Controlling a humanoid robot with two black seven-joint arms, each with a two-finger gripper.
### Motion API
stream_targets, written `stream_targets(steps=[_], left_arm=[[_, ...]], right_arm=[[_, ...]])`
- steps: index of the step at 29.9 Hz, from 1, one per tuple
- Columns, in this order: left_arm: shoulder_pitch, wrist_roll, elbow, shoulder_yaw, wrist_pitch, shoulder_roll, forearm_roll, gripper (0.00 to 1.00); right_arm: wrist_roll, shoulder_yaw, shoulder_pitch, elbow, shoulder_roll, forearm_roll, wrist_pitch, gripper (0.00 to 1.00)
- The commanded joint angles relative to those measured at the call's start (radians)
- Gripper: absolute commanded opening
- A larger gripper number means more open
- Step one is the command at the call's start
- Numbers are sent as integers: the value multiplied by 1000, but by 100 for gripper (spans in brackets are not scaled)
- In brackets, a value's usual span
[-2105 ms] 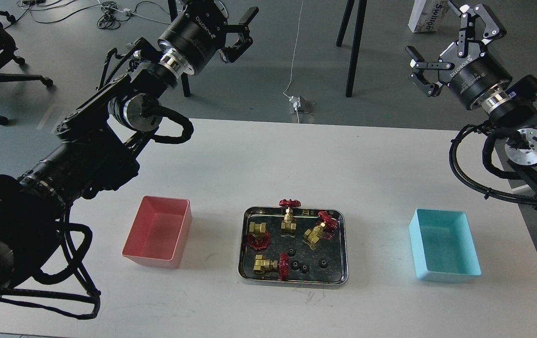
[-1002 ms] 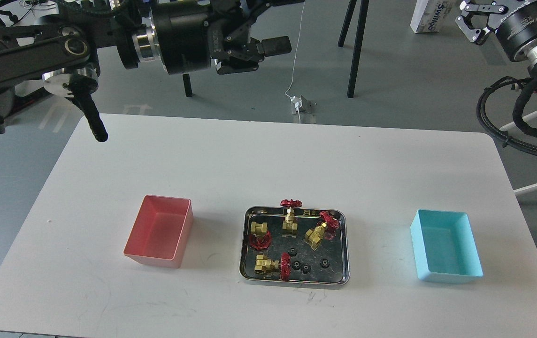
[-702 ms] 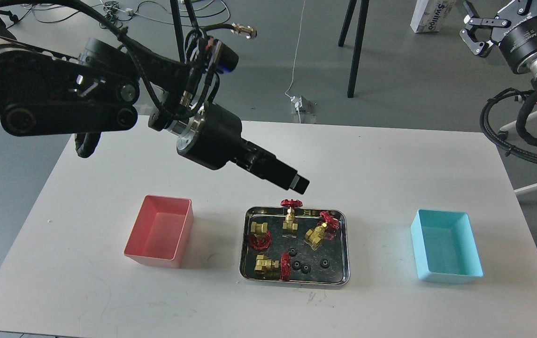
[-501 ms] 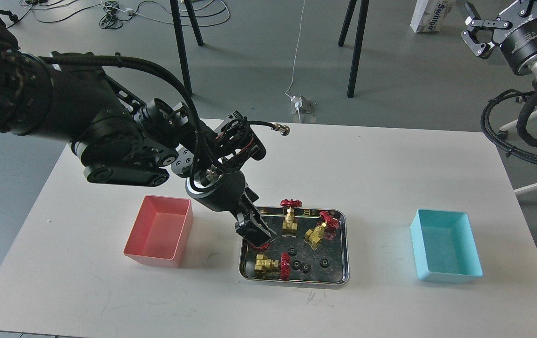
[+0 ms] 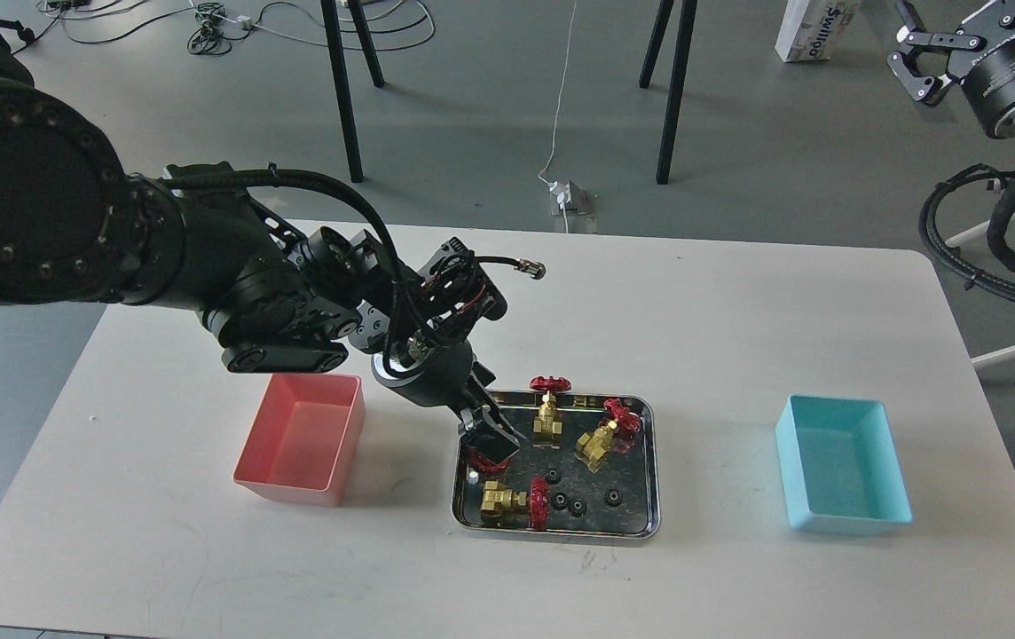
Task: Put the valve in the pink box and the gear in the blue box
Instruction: 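Lower the left gripper over a brass valve with red handle, then close the left gripper on the brass valve in the tray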
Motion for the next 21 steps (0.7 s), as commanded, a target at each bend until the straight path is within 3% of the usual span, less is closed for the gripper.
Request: stream_targets(steps=[1,4,21], left_arm=[[41,0,47,0,0,0,0,100],[59,0,65,-1,0,0,0,100],[196,0,173,-3,37,0,2,98]], right_arm=[[-17,15,53,-3,-2,-2,0,99],[-37,13,72,-1,9,-2,0,99],[-38,16,23,0,15,-2,0,99]])
